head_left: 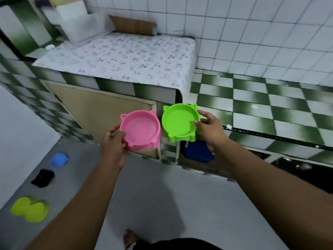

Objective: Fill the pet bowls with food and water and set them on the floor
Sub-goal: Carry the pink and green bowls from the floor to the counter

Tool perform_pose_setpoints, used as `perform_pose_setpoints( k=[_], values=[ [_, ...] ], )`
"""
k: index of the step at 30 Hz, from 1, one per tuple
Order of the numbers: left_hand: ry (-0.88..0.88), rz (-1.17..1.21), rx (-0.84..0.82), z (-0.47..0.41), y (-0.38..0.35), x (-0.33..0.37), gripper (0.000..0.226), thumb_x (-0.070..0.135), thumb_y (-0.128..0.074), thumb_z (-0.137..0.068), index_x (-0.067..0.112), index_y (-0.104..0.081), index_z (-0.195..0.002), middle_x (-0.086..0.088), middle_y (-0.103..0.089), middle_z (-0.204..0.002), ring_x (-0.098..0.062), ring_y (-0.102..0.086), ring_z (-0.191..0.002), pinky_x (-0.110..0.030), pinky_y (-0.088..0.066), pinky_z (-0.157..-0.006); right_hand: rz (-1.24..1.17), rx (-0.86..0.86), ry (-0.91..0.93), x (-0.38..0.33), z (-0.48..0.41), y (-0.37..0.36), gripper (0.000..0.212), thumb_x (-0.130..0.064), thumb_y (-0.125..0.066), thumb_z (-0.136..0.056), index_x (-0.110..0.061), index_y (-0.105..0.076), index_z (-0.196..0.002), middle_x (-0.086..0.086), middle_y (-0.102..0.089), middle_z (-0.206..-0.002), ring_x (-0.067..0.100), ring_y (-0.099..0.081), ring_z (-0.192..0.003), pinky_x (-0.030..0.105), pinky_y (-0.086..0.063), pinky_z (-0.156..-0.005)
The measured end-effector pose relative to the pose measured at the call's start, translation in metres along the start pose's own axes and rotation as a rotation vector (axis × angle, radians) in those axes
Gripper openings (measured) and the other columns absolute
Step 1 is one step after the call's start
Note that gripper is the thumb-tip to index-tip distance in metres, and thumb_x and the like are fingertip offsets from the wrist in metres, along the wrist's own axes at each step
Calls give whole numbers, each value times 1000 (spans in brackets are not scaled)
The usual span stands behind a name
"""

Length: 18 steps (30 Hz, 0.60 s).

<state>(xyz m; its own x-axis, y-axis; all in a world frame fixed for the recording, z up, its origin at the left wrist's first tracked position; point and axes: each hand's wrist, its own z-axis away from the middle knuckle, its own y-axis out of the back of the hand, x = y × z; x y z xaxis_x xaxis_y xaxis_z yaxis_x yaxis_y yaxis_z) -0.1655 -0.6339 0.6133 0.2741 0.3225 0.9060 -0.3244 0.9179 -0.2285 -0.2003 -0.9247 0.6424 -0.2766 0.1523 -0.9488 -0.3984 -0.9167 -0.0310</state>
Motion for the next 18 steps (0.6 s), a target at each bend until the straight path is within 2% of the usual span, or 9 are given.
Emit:
perform_pose_setpoints(
  k=[5, 8, 10, 12, 15, 16, 18],
  values=[
    [54, -16, -128, 33, -106, -38, 37, -1, -58, -94, 12, -60, -129, -16, -60, -135, -34, -63, -110, -41, -59, -62, -12, 175, 20, -6, 5, 126, 41, 0, -61, -95, -20, -61, -131, 16, -67, -121, 35, -67, -109, 59, -56, -89],
    [85, -63, -220, 48, -166, -57, 37, 1, -59, -95, 11, -61, -131, -16, -59, -137, -37, -62, -112, -64, -55, -85, 7, 289, 23, -11, 3, 191, 40, -2, -62, -95, -22, -61, -130, 18, -66, -120, 37, -67, -106, 60, -56, -88],
    [102, -97, -267, 57, -203, -66, 30, 2, -59, -97, 16, -63, -123, -11, -58, -132, -36, -62, -111, -71, -49, -91, -33, 359, 16, -12, -2, 225, 40, -2, -61, -96, -22, -61, -130, 17, -65, -121, 36, -67, -105, 59, -57, -87],
    [116, -114, -295, 62, -236, -74, 24, 4, -58, -98, 23, -63, -112, -9, -59, -125, -31, -60, -104, -62, -55, -84, -87, 400, 12, -11, -8, 252, 40, -1, -61, -96, -22, -61, -130, 16, -65, -121, 35, -67, -104, 59, -58, -84],
    [120, -132, -330, 58, -282, -86, 23, 4, -57, -99, 22, -63, -113, -7, -58, -125, -28, -60, -103, -40, -56, -62, -109, 442, 13, -11, -23, 283, 41, -1, -61, -96, -21, -60, -131, 15, -68, -113, 32, -69, -95, 48, -60, -73],
    [125, -136, -343, 55, -297, -90, 24, 3, -57, -98, 21, -63, -114, -7, -58, -126, -28, -60, -105, -38, -56, -61, -112, 458, 13, -13, -29, 292, 41, -1, -61, -96, -21, -60, -131, 15, -67, -110, 32, -68, -94, 46, -60, -72],
    [139, -147, -371, 45, -323, -99, 25, 2, -57, -97, 20, -64, -112, -7, -56, -129, -28, -59, -109, -39, -58, -64, -104, 486, 8, -16, -46, 309, 40, -2, -61, -96, -21, -60, -131, 13, -66, -109, 33, -68, -97, 53, -60, -77]
  ],
)
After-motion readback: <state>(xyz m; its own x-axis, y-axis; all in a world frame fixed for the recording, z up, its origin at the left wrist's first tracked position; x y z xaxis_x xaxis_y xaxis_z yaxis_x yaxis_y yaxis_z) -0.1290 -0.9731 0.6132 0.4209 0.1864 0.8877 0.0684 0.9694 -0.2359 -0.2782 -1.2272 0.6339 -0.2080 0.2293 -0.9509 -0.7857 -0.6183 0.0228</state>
